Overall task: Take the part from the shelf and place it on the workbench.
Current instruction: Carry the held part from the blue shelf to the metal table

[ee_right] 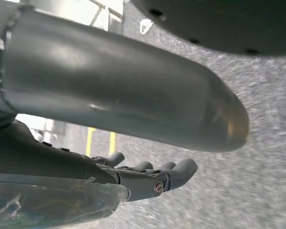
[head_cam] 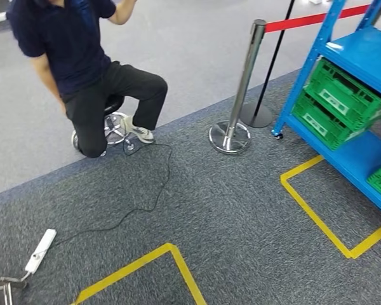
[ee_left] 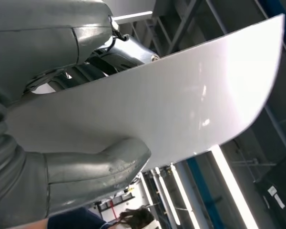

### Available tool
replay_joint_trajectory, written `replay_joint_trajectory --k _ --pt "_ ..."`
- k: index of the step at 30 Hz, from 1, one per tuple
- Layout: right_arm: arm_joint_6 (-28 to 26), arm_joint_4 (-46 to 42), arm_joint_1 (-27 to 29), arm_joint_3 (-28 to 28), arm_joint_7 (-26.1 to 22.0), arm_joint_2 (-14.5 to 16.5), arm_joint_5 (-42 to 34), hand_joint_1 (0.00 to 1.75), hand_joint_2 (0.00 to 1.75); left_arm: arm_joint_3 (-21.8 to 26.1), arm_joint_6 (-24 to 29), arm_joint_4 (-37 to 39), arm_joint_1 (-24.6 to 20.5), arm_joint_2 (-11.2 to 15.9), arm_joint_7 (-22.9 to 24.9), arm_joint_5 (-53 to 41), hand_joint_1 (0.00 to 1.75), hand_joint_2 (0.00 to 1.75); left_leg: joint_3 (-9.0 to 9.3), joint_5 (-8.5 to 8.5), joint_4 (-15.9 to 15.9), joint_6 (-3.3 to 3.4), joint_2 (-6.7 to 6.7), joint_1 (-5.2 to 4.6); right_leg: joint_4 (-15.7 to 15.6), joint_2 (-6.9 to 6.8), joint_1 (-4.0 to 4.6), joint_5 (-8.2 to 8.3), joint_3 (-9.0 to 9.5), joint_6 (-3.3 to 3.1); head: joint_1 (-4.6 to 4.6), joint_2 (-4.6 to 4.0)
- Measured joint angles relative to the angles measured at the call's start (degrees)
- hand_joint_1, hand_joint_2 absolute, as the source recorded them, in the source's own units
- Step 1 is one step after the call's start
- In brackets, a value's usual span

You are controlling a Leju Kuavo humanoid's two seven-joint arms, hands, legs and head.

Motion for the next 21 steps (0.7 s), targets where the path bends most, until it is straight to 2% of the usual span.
replay_joint_trajectory --k 1,2,3,4,5,6,7,8,9,10,12,13,14,16,17,18,19,20,21 --pt "0.0 0.0 0.1 0.0 0.0 0.0 0.0 0.00 0.00 0.0 0.0 0.0 -0.1 0.0 0.0 0.0 1.75 1.75 -0.15 0.10 0.0 0.15 -0.61 0.03 4.0 1.17 -0.13 -1.83 -1.76 0.19 0.10 0.00" --pt "0.1 0.1 0.2 0.0 0.0 0.0 0.0 0.00 0.00 -0.1 0.0 0.0 -0.1 0.0 0.0 -0.1 1.75 1.75 -0.28 0.19 0.0 0.24 -1.26 0.02 7.4 1.67 -0.23 -3.08 -3.38 0.32 0.10 0.00" --pt "0.1 0.1 0.2 0.0 0.0 0.0 0.0 0.00 0.00 -0.1 0.0 0.0 -0.1 0.0 0.0 -0.2 1.75 1.75 -0.37 0.27 0.0 0.28 -1.93 0.01 9.5 1.86 -0.31 -3.49 -4.39 0.40 0.10 0.00" --pt "0.2 0.1 0.2 0.0 0.0 0.0 0.0 0.00 0.00 -0.2 0.0 0.0 -0.1 0.0 0.0 -0.4 1.75 1.75 -0.41 0.35 0.0 0.25 -2.62 0.02 9.6 1.94 -0.39 -2.91 -4.47 0.43 0.10 0.00" --pt "0.2 0.1 0.2 0.0 0.0 0.0 0.0 0.00 0.00 -0.2 0.0 0.0 -0.2 -0.1 0.0 -0.5 1.75 1.75 -0.43 0.44 0.0 0.15 -3.35 0.07 7.4 2.10 -0.48 -1.31 -3.39 0.39 0.10 0.00" --pt "0.2 0.1 0.2 0.0 0.0 0.0 0.0 0.00 0.00 -0.2 0.0 0.0 -0.2 -0.1 0.0 -0.5 1.75 1.75 -0.43 0.55 0.0 -0.01 -4.10 0.15 3.6 2.64 -0.63 0.77 -1.49 0.34 0.10 0.00" --pt "0.2 0.1 0.1 0.0 0.0 0.0 0.1 0.00 0.00 -0.2 0.0 0.0 -0.2 -0.2 0.0 -0.6 1.75 1.75 -0.49 0.68 0.0 -0.27 -4.81 0.20 -0.4 3.98 -0.84 2.26 0.49 0.33 0.10 0.00" --pt "0.2 0.1 0.0 0.0 -0.1 0.0 0.1 0.00 0.00 -0.2 0.0 0.0 -0.3 -0.2 0.0 -0.6 1.75 1.75 -0.65 0.79 0.1 -0.57 -5.48 0.24 -3.9 5.35 -1.03 3.30 2.14 0.31 0.09 0.00" --pt "0.2 0.1 0.0 0.0 -0.1 0.0 0.1 0.00 0.00 -0.3 0.0 0.0 -0.4 -0.3 0.0 -0.6 1.75 1.75 -0.89 0.96 0.2 -0.94 -6.06 0.30 -5.8 6.41 -1.13 3.63 3.04 0.25 0.07 0.00" --pt "0.2 0.1 -0.1 0.0 -0.1 0.0 0.1 0.00 0.00 -0.3 0.0 0.0 -0.5 -0.3 0.0 -0.6 1.75 1.75 -1.13 1.20 0.1 -1.37 -6.63 0.40 -6.4 6.97 -1.08 3.41 3.33 0.11 0.05 0.00" --pt "0.2 0.1 0.0 0.0 -0.1 0.0 0.1 0.00 0.00 -0.3 0.0 0.0 -0.5 -0.3 0.0 -0.6 1.75 1.75 -1.54 1.69 -0.1 -2.22 -7.66 0.74 -6.6 5.83 -0.89 3.78 3.47 -0.60 0.06 0.00" --pt "0.2 0.1 0.0 0.0 -0.1 0.0 0.1 0.00 0.00 -0.3 0.0 0.0 -0.4 -0.3 0.0 -0.5 1.75 1.75 -1.83 1.44 0.2 -2.48 -7.05 0.73 -6.8 5.16 -0.85 4.03 3.54 -1.04 0.03 0.00" --pt "0.2 0.1 -0.1 0.0 -0.1 0.0 0.1 0.00 0.00 -0.3 0.0 0.0 -0.5 -0.3 0.0 -0.5 1.75 1.75 -2.53 0.44 1.6 -2.62 -5.77 0.60 -7.0 4.41 -0.84 4.31 3.52 -1.47 -0.13 0.00" --pt "0.1 0.1 0.0 0.0 -0.1 0.0 0.1 0.00 0.00 -0.3 0.0 0.1 -0.7 -0.2 0.0 -0.5 1.75 1.75 -5.32 -3.43 7.8 -2.62 -2.48 0.20 -7.3 2.90 -0.62 4.62 3.31 -2.04 -0.47 0.00" --pt "0.1 0.1 0.0 0.0 -0.1 0.0 0.1 0.00 0.00 -0.4 0.0 0.1 -0.8 -0.2 0.0 -0.5 1.75 1.75 -7.02 -5.41 11.7 -2.60 -1.72 0.13 -7.3 2.10 -0.44 4.69 3.14 -2.20 -0.60 0.00" --pt "0.1 0.1 0.1 0.0 -0.1 0.0 0.1 0.00 0.00 -0.4 0.0 0.2 -0.8 -0.2 0.0 -0.5 1.75 1.75 -8.21 -6.58 14.7 -2.55 -1.44 0.11 -7.3 1.27 -0.27 4.71 2.97 -2.28 -0.61 0.00" --pt "0.1 0.1 0.1 0.0 -0.1 -0.1 0.1 0.00 0.00 -0.4 0.0 0.2 -0.8 -0.2 0.0 -0.6 1.75 1.75 -8.53 -6.71 15.9 -2.44 -1.36 0.09 -7.3 0.48 -0.13 4.74 2.84 -2.32 -0.61 0.00" --pt "0.1 0.1 0.1 0.0 -0.1 -0.1 0.1 0.00 0.00 -0.4 -0.1 0.2 -0.8 -0.2 0.0 -0.6 1.75 1.75 -7.77 -5.82 15.1 -2.29 -1.26 0.04 -7.2 -0.27 -0.01 4.74 2.79 -2.33 -0.61 0.00" --pt "0.1 0.1 0.0 0.0 -0.1 -0.1 0.1 0.00 0.00 -0.4 -0.1 0.3 -0.8 -0.2 0.0 -0.6 1.75 1.75 -6.00 -4.19 12.3 -2.07 -0.82 -0.08 -7.2 -0.96 0.08 4.74 2.80 -2.33 -0.60 0.00"
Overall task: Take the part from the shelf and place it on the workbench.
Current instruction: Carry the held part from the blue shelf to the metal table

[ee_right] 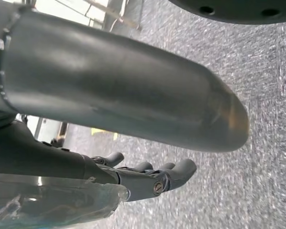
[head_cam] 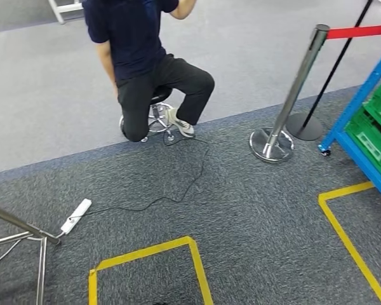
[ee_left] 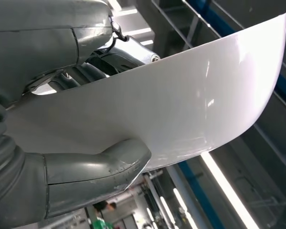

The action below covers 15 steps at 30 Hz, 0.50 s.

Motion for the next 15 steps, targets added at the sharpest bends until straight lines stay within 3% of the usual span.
replay_joint_trajectory --k 2,4,6,7,8,10,12,13,14,15 --pt "0.0 0.0 -0.1 0.0 0.0 0.0 0.0 0.00 0.00 0.0 0.0 0.0 -0.1 0.0 0.0 0.0 1.75 1.75 4.49 2.93 -7.7 0.63 2.72 -0.61 0.2 -1.18 0.31 -0.12 0.02 0.14 -0.05 0.00" --pt "0.0 0.0 -0.1 0.0 -0.1 0.0 0.0 0.00 0.00 -0.1 0.0 0.0 -0.2 0.1 0.0 0.0 1.75 1.75 6.54 3.77 -11.9 1.28 4.51 -1.15 0.4 -2.35 0.65 -0.22 -0.14 0.50 -0.08 0.00" --pt "0.0 0.0 -0.2 0.0 -0.1 0.0 0.0 0.00 0.00 -0.2 0.0 0.0 -0.1 0.2 0.1 0.0 1.75 1.75 6.31 3.88 -12.5 1.84 3.39 -1.14 0.5 -3.56 0.74 -0.31 -0.25 0.92 -0.09 0.00" --pt "0.0 0.0 -0.2 0.0 -0.1 0.0 0.0 0.00 0.00 -0.2 0.0 0.0 0.0 0.2 0.1 0.0 1.75 1.75 6.25 4.06 -12.6 2.08 2.73 -1.01 0.8 -3.15 0.69 -0.68 -0.38 1.23 -0.05 0.00" --pt "0.0 0.0 -0.2 0.0 -0.2 0.0 0.0 0.00 0.00 -0.2 0.0 0.0 0.0 0.2 0.1 0.0 1.75 1.75 6.23 4.24 -12.8 2.35 2.12 -0.80 2.0 -1.95 0.56 -1.55 -0.88 1.61 0.10 0.00" --pt "0.0 0.0 -0.2 0.0 -0.1 0.0 0.0 0.00 0.00 -0.2 0.0 0.0 -0.1 0.2 0.1 0.0 1.75 1.75 6.14 4.45 -12.9 2.71 0.95 -0.53 8.0 1.43 0.15 -4.76 -3.52 2.37 0.43 0.00" --pt "0.0 0.0 0.0 0.0 -0.1 0.0 0.0 0.00 0.00 -0.3 -0.1 0.1 -0.1 0.2 0.1 0.1 1.75 1.75 6.02 4.52 -12.9 2.86 -0.31 -0.48 15.1 2.75 -0.23 -7.51 -6.86 2.81 0.54 0.00" --pt "0.0 0.0 0.0 0.0 0.0 0.0 0.0 0.00 0.00 -0.3 -0.1 0.1 -0.1 0.2 0.1 0.1 1.75 1.75 6.01 4.55 -12.9 2.82 -1.00 -0.45 16.6 2.86 -0.40 -7.55 -7.61 2.97 0.54 0.00" --pt "0.1 0.0 0.1 0.0 0.0 0.0 0.0 0.00 0.00 -0.3 -0.1 0.1 -0.1 0.2 0.2 0.1 1.75 1.75 6.02 4.60 -12.9 2.74 -1.73 -0.39 15.8 2.93 -0.56 -6.48 -7.30 3.08 0.53 0.00" --pt "0.1 0.0 0.0 0.0 0.1 0.0 0.0 0.00 0.00 -0.3 -0.2 0.1 -0.1 0.2 0.2 0.1 1.75 1.75 6.05 4.67 -12.9 2.60 -2.47 -0.29 13.0 3.18 -0.76 -4.56 -5.99 3.18 0.54 0.00"
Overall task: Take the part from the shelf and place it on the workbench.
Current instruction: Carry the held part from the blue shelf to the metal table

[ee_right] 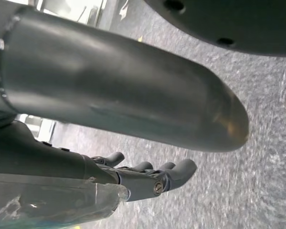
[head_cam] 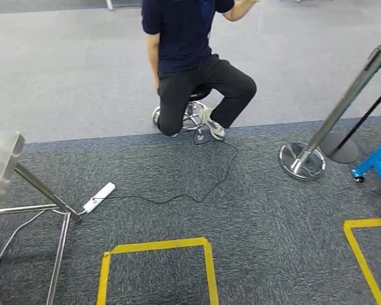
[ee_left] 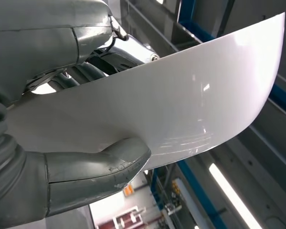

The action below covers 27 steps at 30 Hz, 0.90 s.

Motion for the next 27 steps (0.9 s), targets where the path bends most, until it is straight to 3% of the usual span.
replay_joint_trajectory --k 2,4,5,6,8,10,12,13,14,16,17,19,20,22,24,26,27 --pt "0.2 0.0 -0.1 0.0 0.1 0.0 0.0 0.00 0.00 -0.1 -0.2 0.0 -0.1 0.0 0.1 0.0 1.75 1.75 -0.11 0.12 0.1 -0.55 -1.43 0.17 -7.8 2.27 -0.58 3.40 3.65 0.23 0.02 0.00" --pt "0.4 0.1 -0.2 0.0 0.1 0.0 0.0 0.00 0.00 -0.2 -0.3 0.0 -0.2 0.0 0.1 0.0 1.75 1.75 -0.68 0.41 0.4 -1.31 -2.63 0.30 -11.8 4.39 -0.87 4.13 5.68 0.02 -0.03 0.00" --pt "0.5 0.1 -0.2 0.0 0.2 -0.1 0.0 0.00 0.00 -0.2 -0.3 0.0 -0.3 0.0 0.2 0.0 1.75 1.75 -1.04 0.66 0.4 -1.73 -3.22 0.41 -12.1 4.59 -0.77 3.95 5.86 -0.29 -0.06 0.00" --pt "0.5 0.1 -0.2 0.0 0.2 -0.1 0.0 0.00 0.00 -0.3 -0.3 0.0 -0.3 0.0 0.2 0.0 1.75 1.75 -1.34 0.90 0.3 -2.09 -3.72 0.59 -12.2 3.97 -0.66 4.01 5.87 -0.74 -0.08 0.00" --pt "0.5 0.1 -0.3 -0.1 0.2 -0.2 0.0 0.00 0.00 -0.3 -0.3 0.1 -0.3 0.1 0.3 0.0 1.75 1.75 -2.06 0.24 1.2 -2.57 -2.34 0.64 -12.4 2.72 -0.51 4.36 5.85 -1.59 -0.25 0.00" --pt "0.5 0.1 -0.2 -0.1 0.2 -0.3 0.0 0.00 0.00 -0.3 -0.3 0.1 -0.5 0.1 0.3 -0.1 1.75 1.75 -4.39 -2.92 6.3 -2.75 0.63 0.42 -12.7 1.28 -0.33 4.60 5.82 -2.26 -0.55 0.00" --pt "0.5 0.1 -0.1 -0.1 0.2 -0.3 0.0 0.00 0.00 -0.4 -0.2 0.2 -0.6 0.1 0.4 0.0 1.75 1.75 -7.66 -6.37 13.6 -2.84 1.73 0.36 -12.7 -0.28 -0.03 4.59 5.66 -2.61 -0.68 0.00" --pt "0.5 0.1 -0.1 -0.1 0.2 -0.3 0.0 0.00 0.00 -0.4 -0.2 0.3 -0.6 0.1 0.4 0.0 1.75 1.75 -8.54 -6.92 15.8 -2.79 1.80 0.33 -12.7 -1.05 0.10 4.56 5.62 -2.69 -0.68 0.00" --pt "0.5 0.1 -0.1 -0.1 0.2 -0.3 0.0 0.00 0.00 -0.4 -0.2 0.3 -0.5 0.1 0.4 0.0 1.75 1.75 -8.50 -6.42 16.0 -2.67 1.86 0.27 -12.7 -1.79 0.20 4.51 5.62 -2.75 -0.68 0.00" --pt "0.5 0.1 -0.2 -0.1 0.3 -0.3 0.0 0.00 0.00 -0.4 -0.3 0.4 -0.5 0.1 0.4 0.0 1.75 1.75 -5.53 -3.01 10.9 -2.14 2.83 -0.10 -12.7 -3.11 0.35 4.41 5.77 -2.81 -0.67 0.00" --pt "0.5 0.1 -0.3 -0.1 0.3 -0.3 0.0 0.00 0.00 -0.4 -0.3 0.4 -0.6 0.2 0.4 0.0 1.75 1.75 -3.54 -1.37 7.2 -1.75 4.32 -0.50 -12.7 -3.70 0.50 4.32 5.84 -2.74 -0.68 0.00" --pt "0.5 0.1 -0.3 -0.1 0.3 -0.3 0.0 0.00 0.00 -0.4 -0.3 0.4 -0.7 0.2 0.4 0.0 1.75 1.75 -0.96 -0.13 1.8 -0.96 6.65 -1.20 -12.5 -4.78 0.84 4.11 5.76 -2.40 -0.69 0.00" --pt "0.5 0.2 -0.3 -0.1 0.3 -0.3 0.0 0.00 0.00 -0.4 -0.3 0.4 -0.7 0.2 0.4 0.1 1.75 1.75 -0.66 -0.26 0.9 -0.72 7.00 -1.42 -12.4 -5.40 1.01 4.03 5.72 -2.20 -0.72 0.00" --pt "0.6 0.2 -0.4 -0.1 0.3 -0.3 0.0 0.00 0.00 -0.4 -0.3 0.4 -0.4 0.3 0.4 0.3 1.75 1.75 -0.71 -0.26 0.4 -0.32 5.74 -1.24 -12.4 -6.14 1.07 3.75 5.79 -1.72 -0.71 0.00" --pt "0.6 0.2 -0.5 -0.1 0.2 -0.3 0.1 0.00 0.00 -0.4 -0.3 0.4 -0.2 0.3 0.4 0.5 1.75 1.75 -0.57 -0.04 0.0 0.07 4.51 -0.76 -10.2 -4.06 0.88 2.13 4.97 -1.07 -0.56 0.00" --pt "0.8 0.2 -0.4 -0.1 0.2 -0.3 0.1 0.00 0.00 -0.3 -0.4 0.4 -0.2 0.3 0.3 0.7 1.75 1.75 -0.52 0.07 0.0 0.29 3.32 -0.41 -3.4 -1.21 0.57 -1.21 1.77 -0.54 -0.34 0.00" --pt "0.9 0.2 -0.4 -0.1 0.2 -0.3 0.1 0.00 0.00 -0.3 -0.6 0.4 -0.1 0.3 0.3 0.8 1.75 1.75 -0.52 0.09 0.0 0.33 2.66 -0.34 0.6 -0.65 0.44 -2.68 -0.24 -0.38 -0.31 0.00"
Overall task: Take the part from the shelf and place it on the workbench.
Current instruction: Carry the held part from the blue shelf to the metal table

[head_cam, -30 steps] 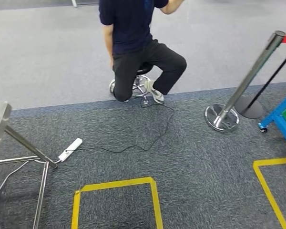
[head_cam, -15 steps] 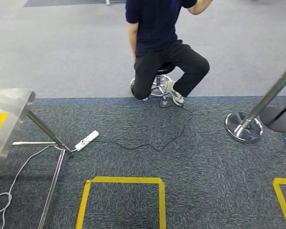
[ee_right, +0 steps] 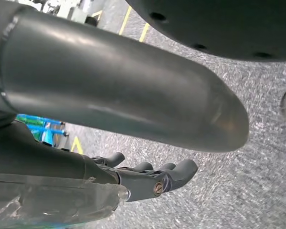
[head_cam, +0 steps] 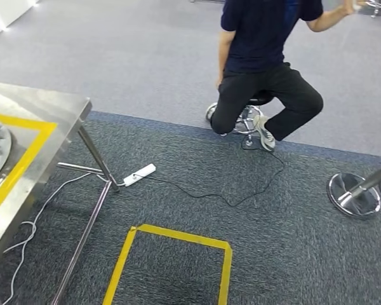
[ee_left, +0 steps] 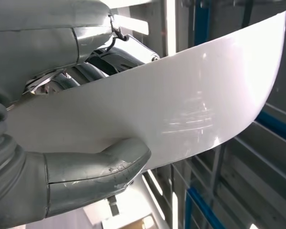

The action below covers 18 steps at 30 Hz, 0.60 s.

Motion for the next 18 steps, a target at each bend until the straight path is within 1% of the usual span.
replay_joint_trajectory --k 1,2,3,4,5,6,7,8,9,10,11,12,13,14,15,16,17,18 --pt "0.1 0.0 0.1 0.0 0.0 0.0 0.0 0.00 0.00 0.0 -0.3 0.0 0.1 0.0 -0.1 0.1 1.75 1.75 0.03 0.00 0.0 0.00 -0.71 0.04 2.8 0.20 -0.10 -0.63 -1.53 0.13 0.00 0.00" --pt "0.3 0.0 0.2 0.0 0.1 0.0 0.0 0.00 0.00 0.0 -0.6 0.0 0.1 0.0 -0.1 0.3 1.75 1.75 0.07 0.00 0.0 -0.02 -1.43 0.09 3.6 0.28 -0.20 -0.17 -2.17 0.23 0.01 0.00" --pt "0.4 0.0 0.2 0.0 0.3 0.0 0.0 0.00 0.00 0.0 -0.9 0.0 0.2 0.0 -0.2 0.3 1.75 1.75 0.15 0.00 0.0 -0.07 -2.19 0.17 2.1 0.43 -0.32 1.39 -1.67 0.31 -0.01 0.00" --pt "0.5 0.0 0.2 0.0 0.4 0.0 0.0 0.00 0.00 0.0 -1.2 0.0 0.2 0.0 -0.3 0.3 1.75 1.75 0.24 -0.02 0.1 -0.20 -2.94 0.30 -1.3 0.91 -0.51 3.60 -0.24 0.43 0.00 0.00" --pt "0.7 0.0 0.2 0.0 0.5 0.0 0.1 0.00 0.00 0.0 -1.3 0.0 0.2 0.0 -0.3 0.3 1.75 1.75 0.28 -0.06 0.1 -0.44 -3.62 0.37 -5.3 2.08 -0.82 5.54 1.51 0.63 0.03 0.00" --pt "0.8 0.1 0.2 0.0 0.5 0.0 0.1 0.00 0.00 0.0 -1.4 0.0 0.2 -0.1 -0.3 0.3 1.75 1.75 0.16 -0.11 0.3 -0.74 -4.31 0.41 -8.9 3.30 -1.13 6.73 3.27 0.69 0.04 0.00" --pt "0.9 0.1 0.1 0.0 0.6 0.0 0.1 0.00 0.00 0.0 -1.5 0.0 0.2 -0.1 -0.3 0.2 1.75 1.75 -0.06 -0.05 0.5 -1.09 -4.91 0.42 -11.2 4.25 -1.34 7.23 4.40 0.62 0.02 0.00" --pt "1.0 0.2 0.1 0.0 0.7 0.0 0.1 0.00 0.00 0.0 -1.7 0.0 0.2 -0.1 -0.3 0.2 1.75 1.75 -0.35 0.10 0.6 -1.45 -5.51 0.43 -12.2 4.74 -1.40 7.13 4.92 0.41 0.01 0.00" --pt "1.1 0.2 0.1 0.0 0.7 0.0 0.1 0.00 0.00 0.0 -1.9 0.0 0.2 -0.1 -0.2 0.2 1.75 1.75 -0.62 0.29 0.7 -1.75 -6.12 0.50 -12.4 4.38 -1.31 6.99 5.13 -0.01 -0.03 0.00" --pt "1.2 0.2 0.1 0.0 0.8 0.0 0.1 0.00 0.00 0.0 -2.3 0.0 0.3 -0.1 -0.1 0.2 1.75 1.75 -0.79 0.44 0.6 -2.00 -6.46 0.60 -12.3 3.77 -1.25 7.11 5.06 -0.40 -0.04 0.00" --pt "1.3 0.2 0.1 -0.1 0.9 0.0 0.1 0.00 0.00 0.0 -2.8 0.0 0.3 -0.1 0.1 0.2 1.75 1.75 -0.97 0.23 0.8 -2.23 -5.94 0.58 -12.3 3.23 -1.20 7.22 5.06 -0.77 -0.10 0.00" --pt "1.5 0.2 0.1 -0.1 0.9 0.0 0.0 0.00 0.00 0.0 -3.2 0.0 0.2 -0.1 0.3 0.2 1.75 1.75 -1.48 -0.62 1.9 -2.40 -4.81 0.51 -12.4 2.65 -1.17 7.33 5.06 -1.15 -0.27 0.00" --pt "1.8 0.2 0.1 -0.1 0.9 0.0 0.0 0.00 0.00 0.0 -3.5 0.0 0.1 -0.1 0.4 0.0 1.75 1.75 -2.49 -2.12 4.1 -2.54 -3.35 0.40 -12.5 2.02 -1.12 7.45 5.03 -1.45 -0.45 0.00" --pt "1.9 0.2 0.1 -0.2 1.0 0.0 0.0 0.00 0.00 0.0 -3.7 0.1 0.0 -0.1 0.4 -0.1 1.75 1.75 -3.95 -4.05 7.4 -2.64 -1.89 0.29 -12.6 1.40 -0.97 7.50 4.95 -1.67 -0.64 0.00" --pt "2.1 0.2 0.2 -0.2 1.0 0.0 0.0 0.00 0.00 0.0 -3.8 0.1 -0.1 0.0 0.4 -0.2 1.75 1.75 -5.66 -5.99 11.2 -2.67 -1.17 0.27 -12.6 0.70 -0.81 7.52 4.85 -1.83 -0.75 0.00" --pt "2.2 0.2 0.2 -0.3 1.0 0.0 0.0 0.00 0.00 0.0 -3.8 0.2 -0.2 -0.1 0.5 -0.3 1.75 1.75 -7.06 -7.25 14.5 -2.59 -0.89 0.25 -12.6 -0.04 -0.63 7.51 4.76 -1.92 -0.75 0.00" --pt "2.2 0.2 0.2 -0.3 1.1 0.0 0.0 0.00 0.00 0.0 -3.9 0.3 -0.1 -0.1 0.5 -0.3 1.75 1.75 -7.69 -7.53 16.1 -2.41 -0.78 0.20 -12.6 -0.75 -0.46 7.49 4.71 -1.99 -0.76 0.00" --pt "2.3 0.2 0.2 -0.3 1.1 0.0 0.0 0.00 0.00 0.0 -3.9 0.3 -0.1 -0.1 0.5 -0.3 1.75 1.75 -7.36 -6.79 15.9 -2.14 -0.70 0.09 -12.6 -1.43 -0.31 7.47 4.70 -2.04 -0.76 0.00"
